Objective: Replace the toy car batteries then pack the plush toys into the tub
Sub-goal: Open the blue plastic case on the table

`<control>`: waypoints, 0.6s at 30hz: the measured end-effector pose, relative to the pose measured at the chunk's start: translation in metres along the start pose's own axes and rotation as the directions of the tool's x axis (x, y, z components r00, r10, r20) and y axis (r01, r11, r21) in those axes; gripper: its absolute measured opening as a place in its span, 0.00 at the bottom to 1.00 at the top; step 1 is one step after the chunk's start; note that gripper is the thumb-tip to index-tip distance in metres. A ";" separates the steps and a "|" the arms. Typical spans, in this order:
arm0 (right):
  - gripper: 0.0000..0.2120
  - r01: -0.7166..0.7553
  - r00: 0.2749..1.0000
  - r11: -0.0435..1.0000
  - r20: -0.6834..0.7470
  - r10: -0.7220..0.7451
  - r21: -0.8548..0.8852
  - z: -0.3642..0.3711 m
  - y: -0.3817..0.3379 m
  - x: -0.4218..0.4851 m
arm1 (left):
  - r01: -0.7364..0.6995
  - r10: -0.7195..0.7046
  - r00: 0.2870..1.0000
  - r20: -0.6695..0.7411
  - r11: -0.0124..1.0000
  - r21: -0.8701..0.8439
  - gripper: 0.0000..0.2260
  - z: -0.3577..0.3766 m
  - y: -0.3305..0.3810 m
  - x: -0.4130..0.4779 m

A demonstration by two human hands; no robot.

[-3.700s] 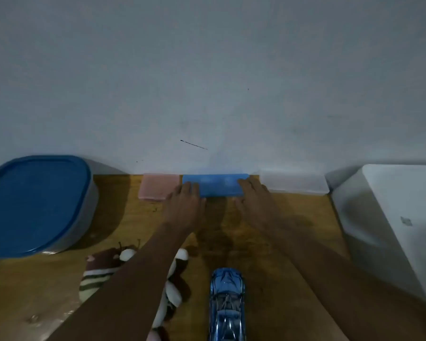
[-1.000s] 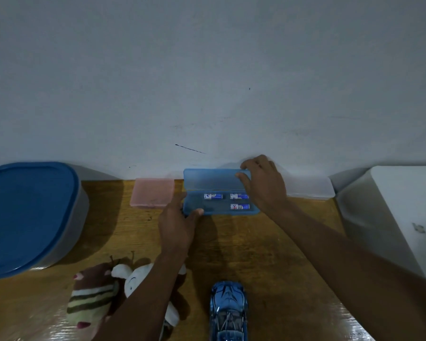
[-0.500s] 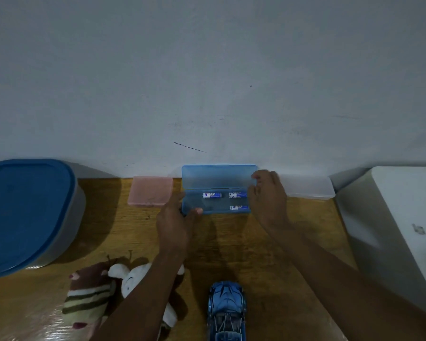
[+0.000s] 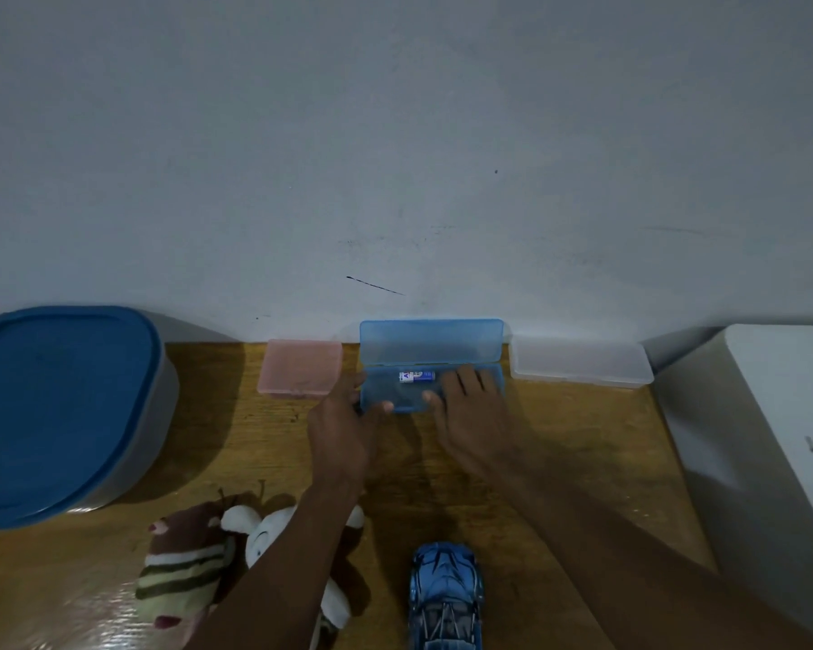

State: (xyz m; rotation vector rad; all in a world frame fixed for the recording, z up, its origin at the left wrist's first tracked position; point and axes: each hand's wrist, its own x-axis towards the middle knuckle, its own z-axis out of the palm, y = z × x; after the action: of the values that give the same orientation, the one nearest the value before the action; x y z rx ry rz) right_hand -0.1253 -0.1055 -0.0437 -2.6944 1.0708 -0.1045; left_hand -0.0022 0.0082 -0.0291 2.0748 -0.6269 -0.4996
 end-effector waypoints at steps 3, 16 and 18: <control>0.28 -0.060 0.997 0.998 0.052 0.060 -0.004 0.000 -0.003 0.004 | 0.000 0.000 1.000 0.005 1.000 -0.007 0.22 -0.001 0.002 0.000; 0.18 -0.002 0.992 1.000 0.129 0.004 -0.022 -0.004 -0.004 0.003 | 0.013 -0.013 1.000 -0.001 1.000 -0.001 0.21 -0.002 0.004 -0.002; 0.18 0.002 0.990 0.999 0.140 0.003 -0.032 -0.005 -0.004 0.004 | 0.021 -0.021 1.000 0.000 1.000 0.000 0.21 -0.003 0.005 -0.001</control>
State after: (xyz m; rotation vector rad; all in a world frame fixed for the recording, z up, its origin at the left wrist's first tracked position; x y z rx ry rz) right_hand -0.1201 -0.1065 -0.0375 -2.6838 1.0396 0.1008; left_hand -0.0030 0.0083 -0.0236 2.0834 -0.6052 -0.5112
